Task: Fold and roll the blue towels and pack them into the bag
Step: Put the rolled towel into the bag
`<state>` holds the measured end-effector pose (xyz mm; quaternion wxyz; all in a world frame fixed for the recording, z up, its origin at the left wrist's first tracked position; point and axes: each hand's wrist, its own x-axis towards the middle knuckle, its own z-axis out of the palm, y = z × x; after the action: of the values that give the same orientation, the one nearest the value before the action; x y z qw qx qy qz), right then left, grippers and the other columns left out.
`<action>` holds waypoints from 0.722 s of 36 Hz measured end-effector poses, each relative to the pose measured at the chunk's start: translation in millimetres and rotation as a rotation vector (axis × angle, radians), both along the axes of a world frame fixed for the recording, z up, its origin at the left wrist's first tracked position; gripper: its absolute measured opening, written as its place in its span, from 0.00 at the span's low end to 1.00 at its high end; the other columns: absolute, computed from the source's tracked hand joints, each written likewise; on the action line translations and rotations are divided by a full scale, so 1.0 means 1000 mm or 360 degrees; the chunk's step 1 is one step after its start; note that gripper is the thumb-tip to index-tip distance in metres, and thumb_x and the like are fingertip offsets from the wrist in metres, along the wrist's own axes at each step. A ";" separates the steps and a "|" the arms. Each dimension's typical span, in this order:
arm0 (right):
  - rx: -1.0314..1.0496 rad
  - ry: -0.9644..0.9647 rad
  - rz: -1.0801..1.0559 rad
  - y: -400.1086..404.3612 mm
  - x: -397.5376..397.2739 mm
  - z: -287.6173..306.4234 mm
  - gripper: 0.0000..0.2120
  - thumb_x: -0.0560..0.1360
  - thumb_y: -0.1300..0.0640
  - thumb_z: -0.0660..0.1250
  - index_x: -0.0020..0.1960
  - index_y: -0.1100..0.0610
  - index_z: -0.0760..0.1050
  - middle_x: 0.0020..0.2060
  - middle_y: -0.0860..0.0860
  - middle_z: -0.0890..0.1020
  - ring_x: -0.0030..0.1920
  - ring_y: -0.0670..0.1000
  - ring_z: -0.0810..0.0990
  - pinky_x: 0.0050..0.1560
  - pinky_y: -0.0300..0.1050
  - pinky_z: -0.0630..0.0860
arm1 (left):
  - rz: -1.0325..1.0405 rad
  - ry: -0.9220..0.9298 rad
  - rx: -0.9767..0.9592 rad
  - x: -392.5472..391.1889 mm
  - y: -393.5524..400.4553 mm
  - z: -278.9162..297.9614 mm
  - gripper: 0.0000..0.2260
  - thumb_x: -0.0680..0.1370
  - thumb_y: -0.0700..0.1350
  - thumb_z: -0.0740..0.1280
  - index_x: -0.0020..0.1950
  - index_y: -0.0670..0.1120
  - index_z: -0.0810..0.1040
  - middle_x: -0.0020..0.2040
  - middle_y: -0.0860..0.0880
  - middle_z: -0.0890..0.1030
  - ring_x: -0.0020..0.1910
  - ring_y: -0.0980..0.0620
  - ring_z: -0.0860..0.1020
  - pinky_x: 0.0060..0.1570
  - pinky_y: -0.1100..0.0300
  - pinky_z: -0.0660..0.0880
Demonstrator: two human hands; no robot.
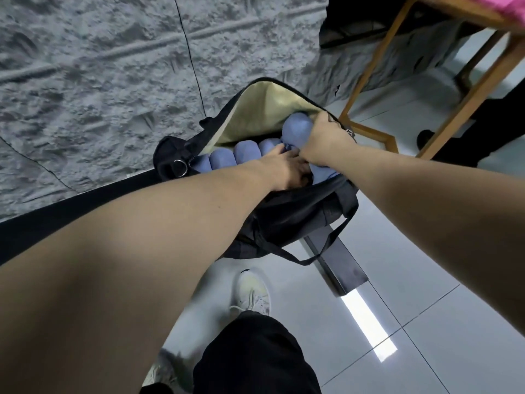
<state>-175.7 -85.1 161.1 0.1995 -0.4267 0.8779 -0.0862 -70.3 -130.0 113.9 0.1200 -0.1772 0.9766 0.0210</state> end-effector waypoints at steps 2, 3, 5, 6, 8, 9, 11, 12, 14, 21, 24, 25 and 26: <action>0.0062 0.0083 0.0048 0.001 0.000 -0.002 0.36 0.78 0.53 0.66 0.76 0.59 0.47 0.73 0.63 0.58 0.72 0.66 0.61 0.65 0.59 0.66 | -0.0035 -0.0134 -0.0103 -0.006 -0.002 0.000 0.19 0.84 0.46 0.53 0.74 0.42 0.67 0.76 0.44 0.63 0.75 0.46 0.57 0.73 0.52 0.48; 0.0085 0.0134 0.0072 0.002 -0.001 -0.003 0.37 0.78 0.55 0.65 0.77 0.56 0.45 0.73 0.64 0.58 0.71 0.66 0.62 0.64 0.59 0.66 | -0.0049 -0.0189 -0.0184 -0.010 -0.002 0.000 0.19 0.85 0.47 0.52 0.75 0.44 0.65 0.77 0.45 0.61 0.76 0.47 0.56 0.73 0.52 0.50; 0.0144 0.0263 0.0128 0.004 -0.002 -0.005 0.38 0.78 0.60 0.62 0.79 0.50 0.42 0.71 0.64 0.59 0.68 0.68 0.65 0.61 0.60 0.68 | -0.0040 -0.0154 -0.0275 -0.015 -0.001 0.000 0.19 0.85 0.52 0.51 0.75 0.51 0.65 0.77 0.50 0.62 0.75 0.49 0.58 0.71 0.53 0.55; 0.0183 0.0334 0.0165 0.004 -0.003 -0.006 0.38 0.78 0.62 0.60 0.79 0.47 0.42 0.71 0.65 0.59 0.67 0.68 0.66 0.59 0.60 0.70 | -0.0043 -0.0123 -0.0292 -0.017 -0.001 0.001 0.18 0.84 0.53 0.51 0.74 0.54 0.65 0.76 0.52 0.63 0.74 0.50 0.59 0.68 0.53 0.57; 0.0269 0.0435 0.0236 0.004 -0.005 -0.007 0.39 0.78 0.62 0.59 0.79 0.43 0.40 0.72 0.66 0.58 0.67 0.69 0.67 0.58 0.61 0.71 | -0.0026 -0.0122 -0.0282 -0.016 0.000 0.004 0.18 0.84 0.51 0.52 0.75 0.55 0.65 0.75 0.53 0.63 0.72 0.50 0.61 0.64 0.51 0.59; 0.0306 0.0461 0.0254 0.005 -0.007 -0.008 0.38 0.79 0.61 0.58 0.79 0.43 0.40 0.73 0.66 0.57 0.68 0.69 0.66 0.59 0.62 0.71 | 0.0011 -0.0120 -0.0269 -0.017 0.000 0.005 0.18 0.84 0.51 0.52 0.75 0.55 0.64 0.75 0.53 0.63 0.71 0.49 0.61 0.63 0.50 0.59; 0.0332 0.0461 0.0246 0.007 -0.010 -0.010 0.37 0.79 0.60 0.60 0.79 0.44 0.42 0.73 0.66 0.58 0.68 0.69 0.66 0.59 0.63 0.71 | 0.0041 -0.0115 -0.0281 -0.018 0.002 0.003 0.18 0.84 0.51 0.52 0.74 0.55 0.65 0.74 0.53 0.64 0.70 0.48 0.61 0.63 0.49 0.58; 0.0299 0.0436 0.0229 0.007 -0.012 -0.011 0.38 0.78 0.60 0.62 0.79 0.45 0.44 0.72 0.66 0.60 0.68 0.69 0.66 0.59 0.62 0.71 | 0.0028 -0.0112 -0.0319 -0.020 0.005 0.002 0.18 0.83 0.52 0.53 0.73 0.55 0.66 0.74 0.52 0.64 0.70 0.48 0.61 0.64 0.49 0.58; 0.0216 0.0417 0.0185 0.008 -0.017 -0.012 0.37 0.76 0.58 0.64 0.78 0.47 0.47 0.70 0.65 0.64 0.68 0.68 0.67 0.59 0.61 0.71 | 0.0026 -0.0118 -0.0359 -0.025 0.010 0.000 0.18 0.83 0.53 0.52 0.73 0.56 0.66 0.74 0.51 0.64 0.70 0.47 0.61 0.65 0.49 0.58; 0.0474 0.0812 0.0304 0.007 -0.017 -0.023 0.35 0.80 0.56 0.59 0.79 0.46 0.42 0.73 0.64 0.59 0.69 0.68 0.65 0.58 0.62 0.72 | 0.0101 -0.0126 -0.0304 -0.030 0.012 0.002 0.20 0.84 0.53 0.51 0.77 0.53 0.61 0.76 0.52 0.61 0.73 0.46 0.57 0.66 0.50 0.60; 0.0689 0.0913 0.0378 0.006 -0.021 -0.033 0.36 0.79 0.51 0.61 0.79 0.48 0.44 0.76 0.61 0.54 0.71 0.66 0.61 0.62 0.60 0.69 | 0.0091 -0.0045 -0.0272 -0.023 0.010 0.001 0.17 0.83 0.50 0.53 0.69 0.51 0.71 0.68 0.52 0.70 0.68 0.46 0.62 0.60 0.53 0.62; 0.0715 0.0922 0.0376 0.005 -0.020 -0.035 0.34 0.79 0.50 0.60 0.79 0.48 0.46 0.76 0.60 0.54 0.71 0.66 0.61 0.62 0.59 0.69 | 0.0086 -0.0031 -0.0281 -0.022 0.009 0.001 0.16 0.83 0.49 0.53 0.67 0.51 0.73 0.66 0.51 0.72 0.66 0.45 0.63 0.59 0.53 0.63; 0.0706 0.0926 0.0357 0.005 -0.021 -0.036 0.33 0.80 0.51 0.59 0.79 0.49 0.47 0.76 0.60 0.54 0.72 0.66 0.61 0.63 0.59 0.68 | 0.0082 -0.0024 -0.0284 -0.020 0.009 0.001 0.15 0.83 0.48 0.53 0.65 0.50 0.74 0.64 0.51 0.73 0.66 0.45 0.63 0.58 0.53 0.63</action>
<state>-196.3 -80.2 124.7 0.0377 -0.4733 0.8429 0.2530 -90.5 -120.8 114.8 0.1105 -0.2123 0.9688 -0.0642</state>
